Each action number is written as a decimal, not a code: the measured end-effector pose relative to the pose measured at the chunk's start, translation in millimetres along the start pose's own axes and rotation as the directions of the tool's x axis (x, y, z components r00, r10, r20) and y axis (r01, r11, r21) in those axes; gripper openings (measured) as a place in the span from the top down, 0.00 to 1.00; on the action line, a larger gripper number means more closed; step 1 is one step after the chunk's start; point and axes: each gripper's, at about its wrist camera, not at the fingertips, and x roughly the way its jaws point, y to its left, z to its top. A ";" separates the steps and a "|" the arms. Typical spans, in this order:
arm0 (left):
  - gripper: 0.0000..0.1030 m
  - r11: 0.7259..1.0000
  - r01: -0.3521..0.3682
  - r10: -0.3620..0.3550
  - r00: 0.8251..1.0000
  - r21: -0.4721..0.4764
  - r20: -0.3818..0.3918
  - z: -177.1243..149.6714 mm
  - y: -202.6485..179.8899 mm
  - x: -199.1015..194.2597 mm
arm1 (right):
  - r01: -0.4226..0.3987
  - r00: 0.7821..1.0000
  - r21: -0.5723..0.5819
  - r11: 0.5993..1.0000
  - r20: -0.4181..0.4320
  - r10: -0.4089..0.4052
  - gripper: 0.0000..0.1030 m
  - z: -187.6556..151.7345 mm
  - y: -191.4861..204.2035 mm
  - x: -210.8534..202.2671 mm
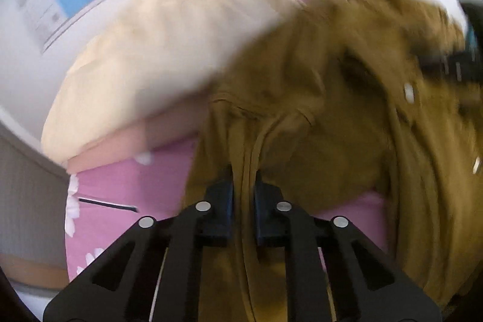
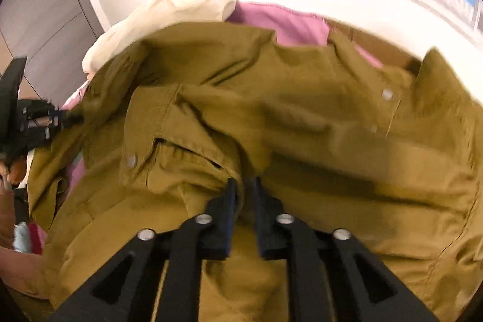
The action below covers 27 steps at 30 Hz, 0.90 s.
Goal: Fold large clothes
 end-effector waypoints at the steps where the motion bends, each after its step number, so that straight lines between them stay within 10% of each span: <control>1: 0.91 0.999 0.006 -0.005 1.000 -0.039 0.025 6.2 14.5 -8.9 | -0.014 1.000 -0.013 1.000 -0.027 0.013 0.66 -2.8 4.9 2.0; 8: 0.91 0.992 0.095 -0.081 0.986 -0.089 0.149 28.7 56.6 -70.5 | -0.162 0.981 -0.085 0.983 0.098 0.170 0.53 -8.9 46.8 -44.2; 15: 0.91 0.996 0.079 -0.074 0.988 -0.032 0.137 32.9 31.0 -73.8 | -0.532 0.831 -0.246 0.810 0.032 0.555 0.09 -5.9 176.9 -25.0; 18: 0.91 0.996 0.081 -0.076 0.989 -0.036 0.126 32.8 26.6 -69.4 | -0.595 0.796 -0.246 0.765 -0.045 0.604 0.08 -2.7 219.2 -1.4; 20: 0.91 0.995 0.090 -0.085 0.989 -0.040 0.125 33.4 26.2 -71.4 | -0.592 0.799 -0.255 0.764 -0.063 0.598 0.25 -1.6 241.7 13.4; 22: 0.91 0.994 0.106 -0.100 0.987 -0.039 0.125 33.9 23.8 -75.5 | -0.605 0.794 -0.232 0.762 -0.111 0.597 0.98 1.9 249.9 22.6; 25: 0.77 0.987 0.150 -0.140 0.980 -0.056 0.144 37.3 24.8 -86.9 | -0.583 0.806 -0.257 0.771 -0.062 0.589 0.98 6.8 234.2 -3.6; 27: 0.46 0.968 0.243 -0.222 0.950 -0.069 0.220 42.0 29.6 -107.3 | -0.551 0.819 -0.265 0.791 0.013 0.574 0.98 15.8 205.0 -44.5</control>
